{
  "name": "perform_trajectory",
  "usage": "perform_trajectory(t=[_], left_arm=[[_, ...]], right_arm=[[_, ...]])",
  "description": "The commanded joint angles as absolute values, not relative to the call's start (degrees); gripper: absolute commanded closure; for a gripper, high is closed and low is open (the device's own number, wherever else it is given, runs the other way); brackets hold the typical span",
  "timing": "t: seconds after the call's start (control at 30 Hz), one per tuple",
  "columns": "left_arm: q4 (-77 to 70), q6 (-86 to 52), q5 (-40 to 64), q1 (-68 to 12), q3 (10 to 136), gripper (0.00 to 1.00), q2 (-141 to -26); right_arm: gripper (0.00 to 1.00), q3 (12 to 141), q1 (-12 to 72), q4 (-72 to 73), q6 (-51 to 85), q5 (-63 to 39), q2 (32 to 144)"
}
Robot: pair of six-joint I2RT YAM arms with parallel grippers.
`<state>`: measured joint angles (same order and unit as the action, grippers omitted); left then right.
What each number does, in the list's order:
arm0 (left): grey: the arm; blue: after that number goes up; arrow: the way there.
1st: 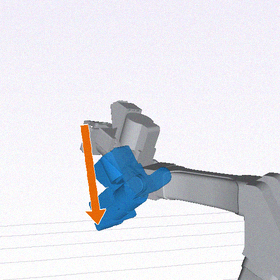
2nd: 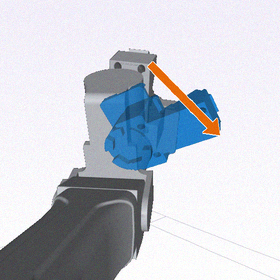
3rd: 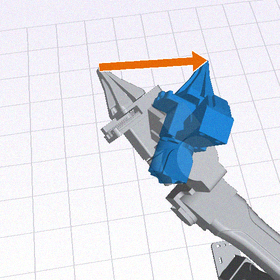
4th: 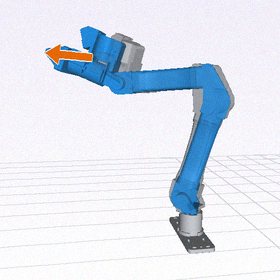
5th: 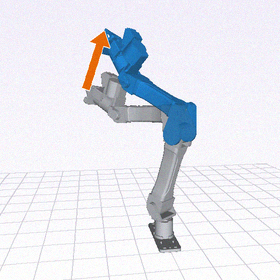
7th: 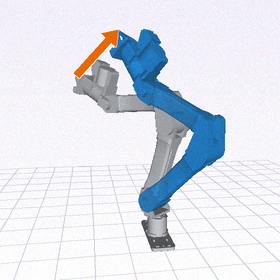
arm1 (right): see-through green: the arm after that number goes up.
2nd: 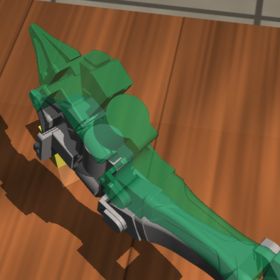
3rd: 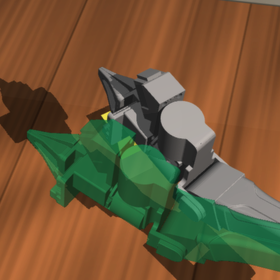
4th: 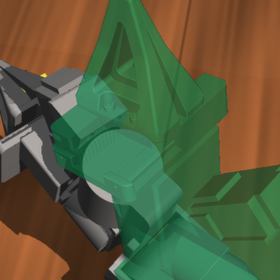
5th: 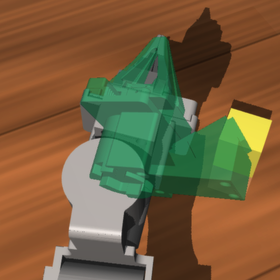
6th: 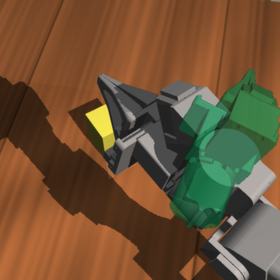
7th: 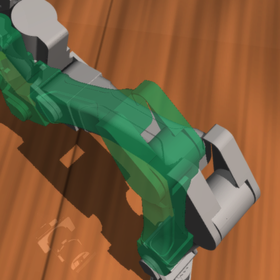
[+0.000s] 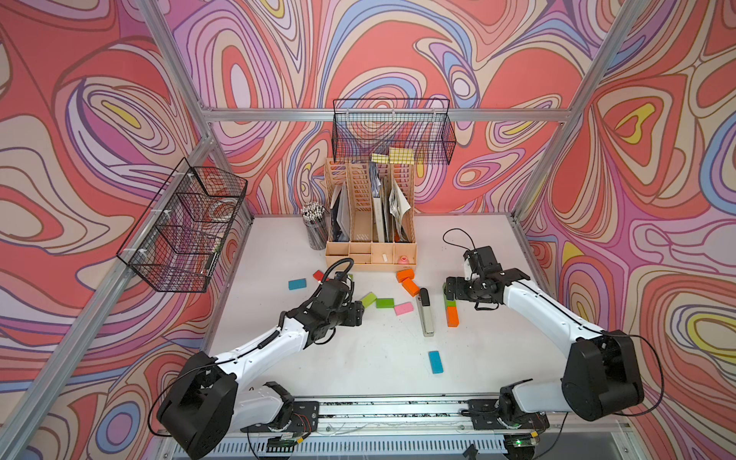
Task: Assemble the letter c with building blocks
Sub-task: Adjust the building block at the center of the board, then pick up the building block from the center of the board.
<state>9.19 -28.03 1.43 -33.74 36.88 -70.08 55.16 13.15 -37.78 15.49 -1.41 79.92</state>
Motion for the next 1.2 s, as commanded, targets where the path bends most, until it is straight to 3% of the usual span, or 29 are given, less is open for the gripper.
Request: perform_trajectory(t=[0.0,0.23,0.5,0.67,1.17], left_arm=[[9.1,-27.0,-0.2,-33.4,37.6,0.27,-67.7],[11.4,-26.4,-4.5,-33.4,37.9,0.25,-65.2],[14.2,-23.5,-9.6,-33.0,41.2,0.1,-67.5],[13.2,-22.9,-11.2,-31.7,42.1,0.07,-70.8],[8.2,-11.7,-2.4,-22.2,52.4,0.01,-90.4]], right_arm=[[0.05,54.0,12.8,-37.8,15.2,-1.8,77.4],[0.05,53.5,12.8,-38.2,15.4,-2.1,75.3],[0.02,52.7,12.8,-36.7,16.4,-4.0,73.6],[0.02,49.4,12.9,-35.6,17.4,-2.3,67.7],[0.02,47.0,12.8,-27.8,18.0,-9.5,70.9]])
